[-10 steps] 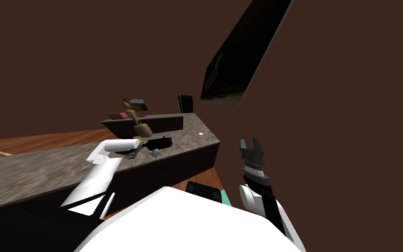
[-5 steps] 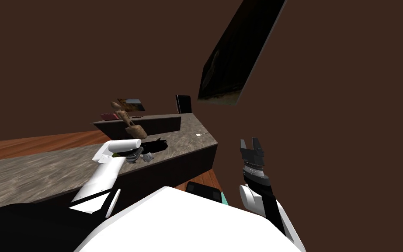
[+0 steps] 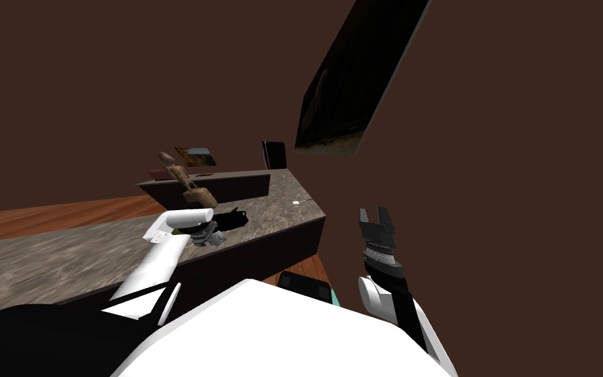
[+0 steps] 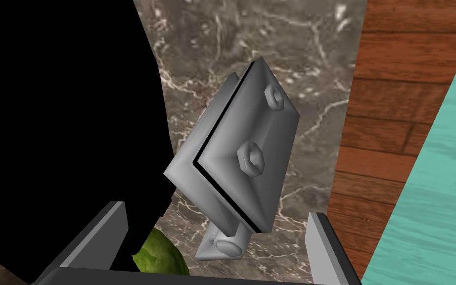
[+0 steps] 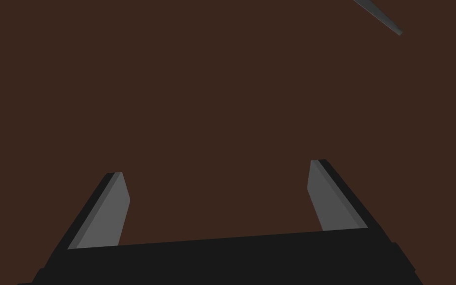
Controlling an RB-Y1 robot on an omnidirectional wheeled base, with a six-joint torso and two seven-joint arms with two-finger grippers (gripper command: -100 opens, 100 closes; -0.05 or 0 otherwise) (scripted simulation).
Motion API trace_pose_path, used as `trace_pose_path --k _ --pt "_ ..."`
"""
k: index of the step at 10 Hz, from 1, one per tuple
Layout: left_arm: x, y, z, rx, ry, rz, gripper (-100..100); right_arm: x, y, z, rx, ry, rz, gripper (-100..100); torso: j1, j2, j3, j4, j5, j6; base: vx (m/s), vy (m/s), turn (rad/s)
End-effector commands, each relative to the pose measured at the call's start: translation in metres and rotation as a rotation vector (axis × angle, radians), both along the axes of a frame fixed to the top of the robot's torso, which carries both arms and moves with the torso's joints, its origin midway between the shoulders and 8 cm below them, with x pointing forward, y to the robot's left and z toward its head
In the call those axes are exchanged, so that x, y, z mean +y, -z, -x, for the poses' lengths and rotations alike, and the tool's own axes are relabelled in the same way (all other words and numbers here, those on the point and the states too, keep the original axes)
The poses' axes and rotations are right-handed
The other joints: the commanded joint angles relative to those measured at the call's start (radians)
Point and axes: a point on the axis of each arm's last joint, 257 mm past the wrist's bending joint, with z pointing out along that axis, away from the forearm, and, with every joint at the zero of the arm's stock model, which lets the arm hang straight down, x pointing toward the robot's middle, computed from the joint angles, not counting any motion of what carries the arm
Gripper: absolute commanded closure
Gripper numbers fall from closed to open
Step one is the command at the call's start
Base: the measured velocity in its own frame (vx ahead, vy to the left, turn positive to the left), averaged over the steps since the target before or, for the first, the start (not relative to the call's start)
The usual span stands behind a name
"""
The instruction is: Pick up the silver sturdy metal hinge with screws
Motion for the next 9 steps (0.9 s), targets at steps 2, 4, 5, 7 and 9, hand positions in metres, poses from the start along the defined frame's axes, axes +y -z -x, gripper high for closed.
trace_pose_path --k 2,4,5,7,9 --pt "0.004 0.000 -0.023 -0.014 0.050 -0.002 -100 0.000 0.000 0.000 0.000 0.000 0.000 0 -0.001 0.000 0.000 0.000 0.000 0.000 0.027 -0.040 0.092" --pt "0.006 0.001 -0.037 -0.022 0.082 0.000 -100 0.000 0.000 0.000 0.000 0.000 0.000 0 -0.001 0.000 0.000 0.000 0.000 0.001 0.021 -0.040 0.077" --pt "0.002 0.008 -0.041 -0.016 0.104 0.007 -100 0.000 0.000 0.000 0.000 0.000 0.000 0 -0.001 -0.001 0.000 0.000 -0.001 0.001 0.021 -0.036 0.056" --pt "0.007 0.007 -0.050 -0.019 0.120 0.005 -100 0.000 0.000 0.000 0.000 0.000 0.000 0 0.001 -0.002 -0.001 0.000 0.000 0.003 0.009 -0.022 0.037" --pt "0.008 0.010 -0.058 -0.019 0.140 0.008 -100 0.000 0.000 0.000 0.000 0.000 0.000 0 0.001 -0.003 -0.002 0.000 0.000 0.003 0.019 -0.037 0.084"
